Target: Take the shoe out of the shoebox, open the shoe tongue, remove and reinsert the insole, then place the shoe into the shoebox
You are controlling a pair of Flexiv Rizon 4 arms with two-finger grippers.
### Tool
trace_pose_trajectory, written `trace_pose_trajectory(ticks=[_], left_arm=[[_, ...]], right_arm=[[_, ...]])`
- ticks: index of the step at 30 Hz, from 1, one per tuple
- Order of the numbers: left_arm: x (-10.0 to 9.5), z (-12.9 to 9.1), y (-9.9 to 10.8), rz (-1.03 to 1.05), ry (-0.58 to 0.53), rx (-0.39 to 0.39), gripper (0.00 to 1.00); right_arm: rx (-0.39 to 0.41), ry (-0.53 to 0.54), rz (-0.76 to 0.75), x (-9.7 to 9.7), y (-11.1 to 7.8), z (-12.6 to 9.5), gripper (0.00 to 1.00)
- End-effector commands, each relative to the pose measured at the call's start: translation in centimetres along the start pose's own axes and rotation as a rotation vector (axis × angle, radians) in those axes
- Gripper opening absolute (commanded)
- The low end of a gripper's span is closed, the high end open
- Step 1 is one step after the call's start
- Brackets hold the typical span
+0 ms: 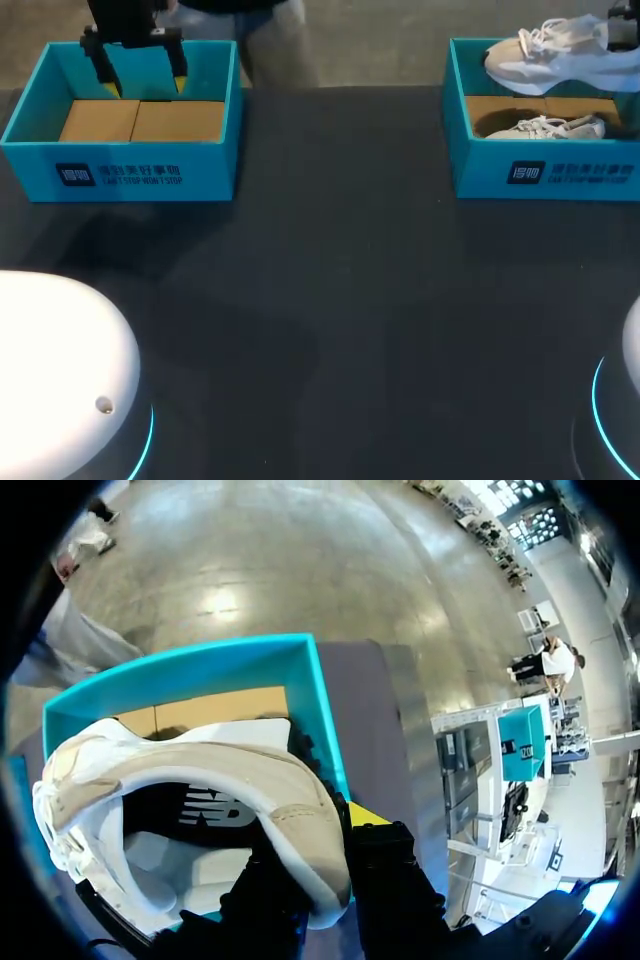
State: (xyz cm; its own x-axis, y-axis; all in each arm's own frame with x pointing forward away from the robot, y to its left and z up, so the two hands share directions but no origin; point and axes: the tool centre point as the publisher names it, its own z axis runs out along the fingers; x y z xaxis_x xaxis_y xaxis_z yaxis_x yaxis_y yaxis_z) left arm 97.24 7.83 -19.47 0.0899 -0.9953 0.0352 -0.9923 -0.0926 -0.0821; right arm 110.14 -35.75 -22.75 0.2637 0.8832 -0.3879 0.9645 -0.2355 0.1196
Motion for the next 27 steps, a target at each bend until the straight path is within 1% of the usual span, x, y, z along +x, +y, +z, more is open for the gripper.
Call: trace_pose_trajectory(ticks=[1,4,12,15,27], left_arm=[[0.0,0.0,0.0,-0.001,-0.002,-0.001,1.0],[0.0,0.0,0.0,-0.001,-0.002,-0.001,1.0],[0.0,0.0,0.0,-0.001,-0.002,-0.001,1.0],[0.0,0.0,0.0,-0.001,-0.002,-0.001,1.0],[0.0,0.0,0.0,-0.001,-0.002,-0.001,1.0]], right_arm=[[-0.004,0.005,-0.004,-0.2,-0.1,-0.6,0.0],[-0.004,0.004,-0.007,0.1,0.2,-0.5,0.0],[-0.028,0.0,-0.001,1.3,1.7,0.0,0.0],[-0.033,0.003,0.002,1.6,2.0,0.2,0.0],[-0.022,0.0,0.017,2.5,2.1,3.2,0.0]])
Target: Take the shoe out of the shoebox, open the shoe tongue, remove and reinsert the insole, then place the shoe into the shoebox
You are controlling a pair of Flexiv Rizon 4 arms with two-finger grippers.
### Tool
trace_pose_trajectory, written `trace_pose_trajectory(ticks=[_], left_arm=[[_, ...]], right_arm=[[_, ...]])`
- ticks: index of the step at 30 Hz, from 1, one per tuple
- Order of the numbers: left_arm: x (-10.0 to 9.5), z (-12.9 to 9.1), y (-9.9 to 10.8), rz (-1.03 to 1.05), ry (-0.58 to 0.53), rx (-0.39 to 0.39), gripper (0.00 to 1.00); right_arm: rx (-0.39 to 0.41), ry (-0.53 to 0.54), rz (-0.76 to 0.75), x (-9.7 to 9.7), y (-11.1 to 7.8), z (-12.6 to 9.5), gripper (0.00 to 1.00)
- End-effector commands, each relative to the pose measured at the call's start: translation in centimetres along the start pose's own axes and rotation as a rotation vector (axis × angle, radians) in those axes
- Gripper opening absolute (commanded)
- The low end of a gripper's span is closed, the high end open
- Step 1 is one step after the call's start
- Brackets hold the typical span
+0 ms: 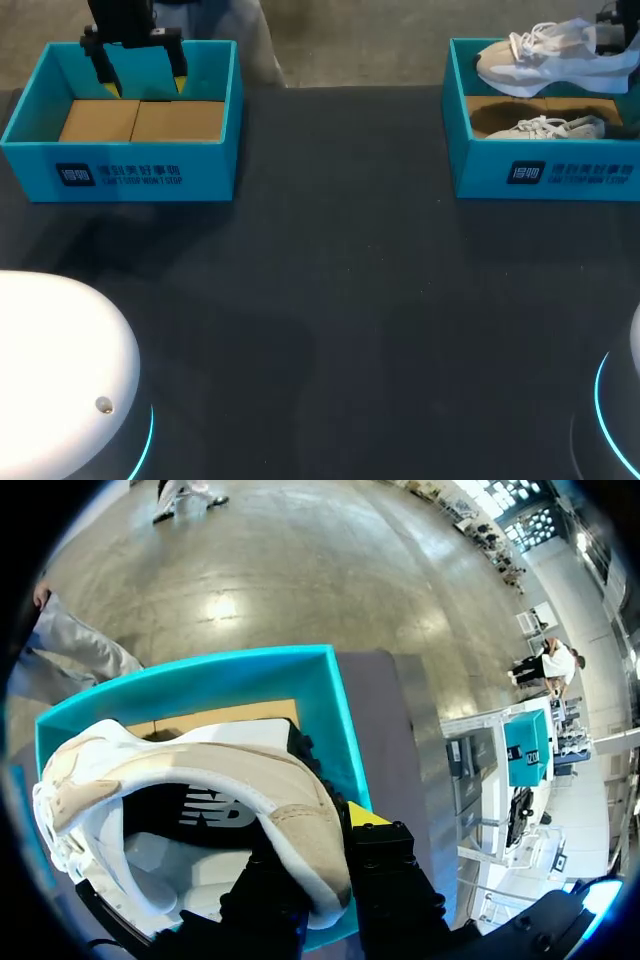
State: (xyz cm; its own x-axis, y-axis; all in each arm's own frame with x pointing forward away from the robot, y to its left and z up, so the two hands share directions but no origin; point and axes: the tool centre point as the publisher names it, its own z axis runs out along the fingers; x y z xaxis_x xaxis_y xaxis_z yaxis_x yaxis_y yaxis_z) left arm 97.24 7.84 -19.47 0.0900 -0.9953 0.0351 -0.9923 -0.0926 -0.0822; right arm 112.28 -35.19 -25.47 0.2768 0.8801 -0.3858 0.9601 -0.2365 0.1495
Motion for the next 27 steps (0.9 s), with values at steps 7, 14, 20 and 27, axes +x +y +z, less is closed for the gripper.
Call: trace_pose_trajectory(ticks=[7,14,20,27], left_arm=[[0.0,0.0,0.0,-0.001,-0.002,-0.001,1.0],[0.0,0.0,0.0,-0.001,-0.002,-0.001,1.0],[0.0,0.0,0.0,-0.001,-0.002,-0.001,1.0],[0.0,0.0,0.0,-0.001,-0.002,-0.001,1.0]], right_arm=[[0.008,-0.008,0.016,1.1,0.7,2.8,0.0],[0.018,-0.019,0.017,1.8,0.7,4.6,0.0],[0.024,-0.032,0.011,2.5,0.6,5.7,0.0],[0.032,-0.045,0.014,2.8,0.6,7.1,0.0]])
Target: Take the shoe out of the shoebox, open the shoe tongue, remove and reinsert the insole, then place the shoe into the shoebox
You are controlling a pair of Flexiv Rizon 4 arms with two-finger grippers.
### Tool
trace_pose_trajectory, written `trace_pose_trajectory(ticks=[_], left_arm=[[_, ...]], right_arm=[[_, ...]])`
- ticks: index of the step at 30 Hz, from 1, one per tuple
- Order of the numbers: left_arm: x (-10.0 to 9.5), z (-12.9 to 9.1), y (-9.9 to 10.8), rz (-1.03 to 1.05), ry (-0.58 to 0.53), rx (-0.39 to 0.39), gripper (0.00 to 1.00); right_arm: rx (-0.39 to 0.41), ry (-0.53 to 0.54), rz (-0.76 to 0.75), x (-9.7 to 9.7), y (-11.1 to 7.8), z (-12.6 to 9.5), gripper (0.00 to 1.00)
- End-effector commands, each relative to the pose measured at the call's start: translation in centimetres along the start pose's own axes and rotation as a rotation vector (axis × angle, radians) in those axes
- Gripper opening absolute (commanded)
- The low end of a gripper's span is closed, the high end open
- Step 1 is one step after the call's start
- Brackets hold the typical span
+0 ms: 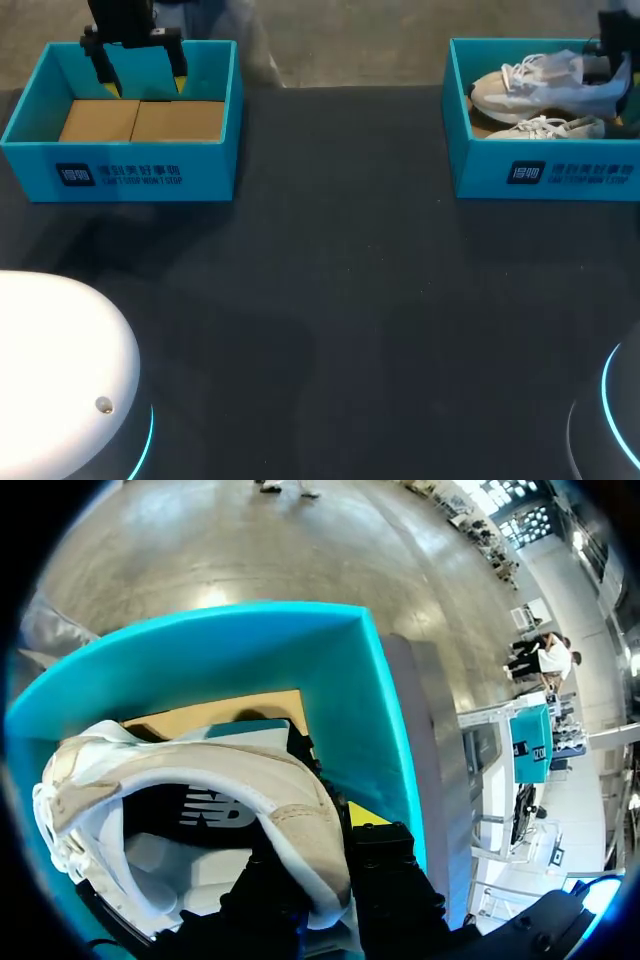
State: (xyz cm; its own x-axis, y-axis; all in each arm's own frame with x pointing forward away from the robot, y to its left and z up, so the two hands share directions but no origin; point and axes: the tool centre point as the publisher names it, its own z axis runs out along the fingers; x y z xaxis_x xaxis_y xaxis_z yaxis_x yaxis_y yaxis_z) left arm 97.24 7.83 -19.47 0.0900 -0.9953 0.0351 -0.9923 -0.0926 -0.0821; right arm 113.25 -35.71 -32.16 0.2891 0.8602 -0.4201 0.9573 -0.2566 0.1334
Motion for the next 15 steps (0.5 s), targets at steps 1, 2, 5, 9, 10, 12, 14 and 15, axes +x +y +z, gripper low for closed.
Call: trace_pose_trajectory(ticks=[1,2,5,9,10,12,14,15], left_arm=[[0.0,0.0,0.0,-0.001,-0.001,-0.001,1.0],[0.0,0.0,0.0,-0.001,-0.001,-0.001,1.0],[0.0,0.0,0.0,-0.001,-0.001,-0.001,1.0],[0.0,0.0,0.0,-0.001,-0.001,-0.001,1.0],[0.0,0.0,0.0,-0.001,-0.001,-0.001,1.0],[0.0,0.0,0.0,-0.001,-0.001,-0.001,1.0],[0.0,0.0,0.0,-0.001,-0.001,-0.001,1.0],[0.0,0.0,0.0,-0.001,-0.001,-0.001,1.0]], right_arm=[[0.011,-0.007,0.001,0.5,0.5,0.9,0.0],[0.014,-0.008,0.001,0.5,0.5,1.0,0.0],[0.023,-0.013,-0.002,0.8,0.5,1.5,0.0],[0.033,-0.015,-0.002,0.9,0.5,1.8,0.0],[0.034,-0.014,-0.002,1.0,0.5,1.8,0.0],[0.038,-0.014,-0.001,1.1,0.6,2.1,0.0],[0.044,-0.011,0.001,1.2,0.7,2.4,0.0],[0.046,-0.011,0.001,1.3,0.7,2.5,0.0]])
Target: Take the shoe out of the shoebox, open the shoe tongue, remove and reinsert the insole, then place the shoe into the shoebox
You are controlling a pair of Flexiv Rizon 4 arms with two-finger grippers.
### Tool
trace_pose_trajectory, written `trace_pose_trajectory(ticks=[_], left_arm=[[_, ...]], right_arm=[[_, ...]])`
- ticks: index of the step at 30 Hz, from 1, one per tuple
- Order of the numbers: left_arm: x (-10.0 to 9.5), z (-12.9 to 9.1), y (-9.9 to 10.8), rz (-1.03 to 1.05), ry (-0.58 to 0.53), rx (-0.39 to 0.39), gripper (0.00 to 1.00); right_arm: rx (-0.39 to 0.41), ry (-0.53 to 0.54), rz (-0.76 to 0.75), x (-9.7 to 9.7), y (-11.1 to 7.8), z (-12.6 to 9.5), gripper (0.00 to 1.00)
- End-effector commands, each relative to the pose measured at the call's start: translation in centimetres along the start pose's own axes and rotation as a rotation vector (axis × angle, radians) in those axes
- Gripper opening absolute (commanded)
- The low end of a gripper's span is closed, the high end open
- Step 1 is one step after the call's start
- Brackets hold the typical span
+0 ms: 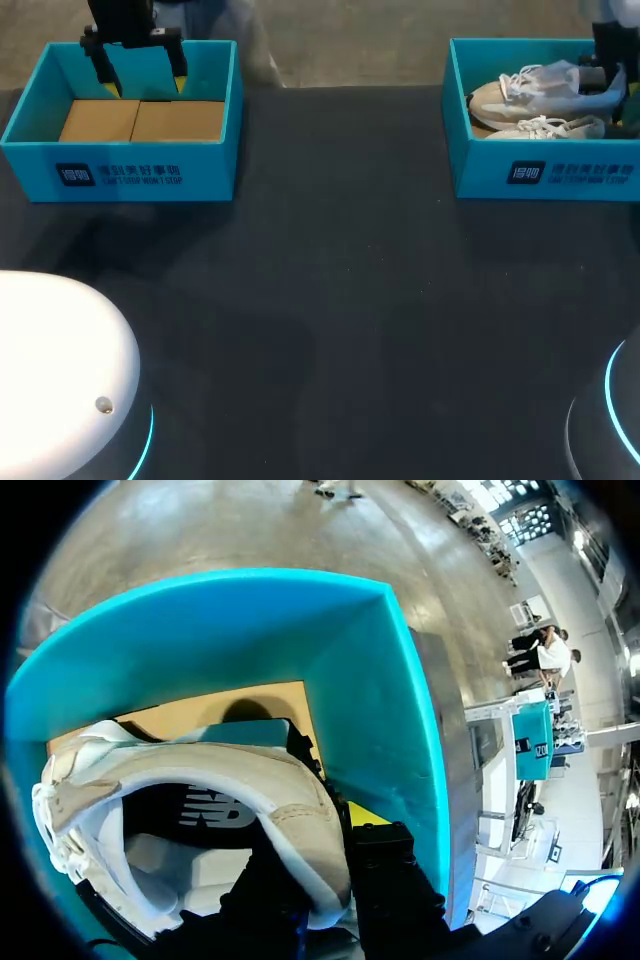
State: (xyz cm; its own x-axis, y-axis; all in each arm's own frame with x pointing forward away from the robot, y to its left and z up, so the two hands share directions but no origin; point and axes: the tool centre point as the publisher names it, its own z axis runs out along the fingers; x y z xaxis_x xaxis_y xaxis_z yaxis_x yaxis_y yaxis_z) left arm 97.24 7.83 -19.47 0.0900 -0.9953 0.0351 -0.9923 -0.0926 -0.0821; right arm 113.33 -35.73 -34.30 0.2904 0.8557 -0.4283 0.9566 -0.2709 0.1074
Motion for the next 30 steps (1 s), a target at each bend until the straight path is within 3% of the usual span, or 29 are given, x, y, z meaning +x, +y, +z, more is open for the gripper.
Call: trace_pose_trajectory(ticks=[1,7,9,13,15,18,21,24,30], left_arm=[[0.0,0.0,0.0,-0.001,-0.001,-0.001,1.0],[0.0,0.0,0.0,-0.001,-0.001,-0.001,1.0],[0.0,0.0,0.0,-0.001,-0.001,-0.001,1.0],[0.0,0.0,0.0,-0.001,-0.001,-0.001,1.0],[0.0,0.0,0.0,-0.001,-0.001,-0.001,1.0],[0.0,0.0,0.0,-0.001,-0.001,-0.001,1.0],[0.0,0.0,0.0,-0.001,-0.001,-0.001,1.0],[0.0,0.0,0.0,-0.001,-0.001,-0.001,1.0],[0.0,0.0,0.0,-0.001,-0.001,-0.001,1.0]], right_arm=[[0.018,-0.001,0.001,0.4,0.9,0.6,0.0],[0.024,0.007,-0.004,0.8,0.7,0.8,0.0],[0.025,0.008,-0.003,0.8,0.7,0.8,0.29],[0.019,0.014,0.001,0.6,0.5,0.4,0.37],[0.013,0.018,0.002,0.4,0.4,-0.1,0.47],[-0.001,0.037,0.005,0.1,0.2,-0.9,0.5],[-0.013,0.068,0.012,-0.3,-0.3,-2.3,0.65],[-0.027,0.099,0.014,-0.7,-1.0,-3.7,0.66],[-0.056,0.161,0.009,-1.3,-3.0,-7.0,0.84]])
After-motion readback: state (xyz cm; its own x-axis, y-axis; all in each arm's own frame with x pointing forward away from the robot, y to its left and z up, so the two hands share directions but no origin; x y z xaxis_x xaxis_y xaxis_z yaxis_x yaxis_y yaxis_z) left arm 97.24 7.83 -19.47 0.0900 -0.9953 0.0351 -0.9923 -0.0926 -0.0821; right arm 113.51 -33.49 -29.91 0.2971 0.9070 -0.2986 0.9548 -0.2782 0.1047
